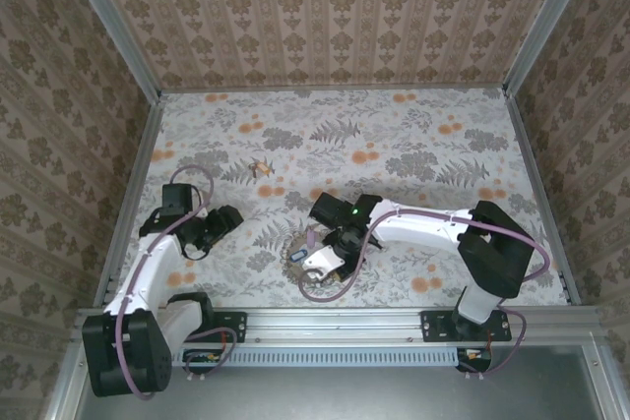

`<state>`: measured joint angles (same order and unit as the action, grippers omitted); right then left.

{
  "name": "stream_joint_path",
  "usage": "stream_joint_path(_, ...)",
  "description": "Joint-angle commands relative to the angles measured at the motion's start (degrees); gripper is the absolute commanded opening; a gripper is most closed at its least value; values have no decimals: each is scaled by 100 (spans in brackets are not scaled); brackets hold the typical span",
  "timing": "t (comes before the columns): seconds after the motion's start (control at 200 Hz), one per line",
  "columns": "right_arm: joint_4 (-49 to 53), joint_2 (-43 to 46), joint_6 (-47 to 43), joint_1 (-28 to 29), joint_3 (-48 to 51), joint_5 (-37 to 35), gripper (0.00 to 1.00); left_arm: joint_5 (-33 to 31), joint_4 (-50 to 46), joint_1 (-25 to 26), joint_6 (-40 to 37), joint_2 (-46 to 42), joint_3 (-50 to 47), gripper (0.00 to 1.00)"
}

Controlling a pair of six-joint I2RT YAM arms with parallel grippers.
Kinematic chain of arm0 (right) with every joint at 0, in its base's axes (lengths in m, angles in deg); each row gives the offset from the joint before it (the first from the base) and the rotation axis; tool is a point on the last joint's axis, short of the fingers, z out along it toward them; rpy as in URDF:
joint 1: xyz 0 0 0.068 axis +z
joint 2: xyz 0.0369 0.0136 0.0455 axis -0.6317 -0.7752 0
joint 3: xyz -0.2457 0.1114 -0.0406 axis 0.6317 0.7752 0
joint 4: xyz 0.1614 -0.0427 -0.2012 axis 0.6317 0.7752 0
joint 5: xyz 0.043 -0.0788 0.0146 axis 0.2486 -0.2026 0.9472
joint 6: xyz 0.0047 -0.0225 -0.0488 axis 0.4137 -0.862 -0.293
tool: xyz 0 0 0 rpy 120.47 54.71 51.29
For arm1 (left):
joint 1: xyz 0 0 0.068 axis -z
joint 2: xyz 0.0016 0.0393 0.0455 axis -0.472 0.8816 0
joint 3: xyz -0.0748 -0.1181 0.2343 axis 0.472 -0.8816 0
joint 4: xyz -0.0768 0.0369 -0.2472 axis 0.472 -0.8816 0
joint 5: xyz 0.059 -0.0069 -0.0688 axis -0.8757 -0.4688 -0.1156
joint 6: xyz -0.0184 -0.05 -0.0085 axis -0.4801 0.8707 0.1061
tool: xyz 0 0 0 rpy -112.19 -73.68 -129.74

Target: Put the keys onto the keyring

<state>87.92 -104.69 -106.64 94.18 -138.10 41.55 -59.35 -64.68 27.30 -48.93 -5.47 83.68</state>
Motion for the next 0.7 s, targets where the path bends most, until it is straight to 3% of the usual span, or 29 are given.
stream_joint_path(0.0, -503, 245, 2154, 37, -233, 433, 36, 221, 78, -46, -143, 28, -20, 71)
stream_joint_path(0.11, -824, 757, 5795, 111, -185, 326, 31, 376, 78, -3, -194, -127, -37, 70)
stream_joint_path(0.19, -103, 863, 7612, 109, -396, 94, 29, 399, 155, 70, -199, -219, -46, 70)
stream_joint_path(0.285, 447, 748, 9175, 149, -438, 158, 30, 372, 251, 180, -195, -187, -5, 70)
stream_joint_path(0.475, 416, 344, 10438, 408, -258, 356, 32, 535, 155, 243, -364, 146, 262, 70)
stream_joint_path(0.695, 950, -627, 10657, 450, -929, 100, 28, 516, 57, 245, -506, 259, 469, 70)
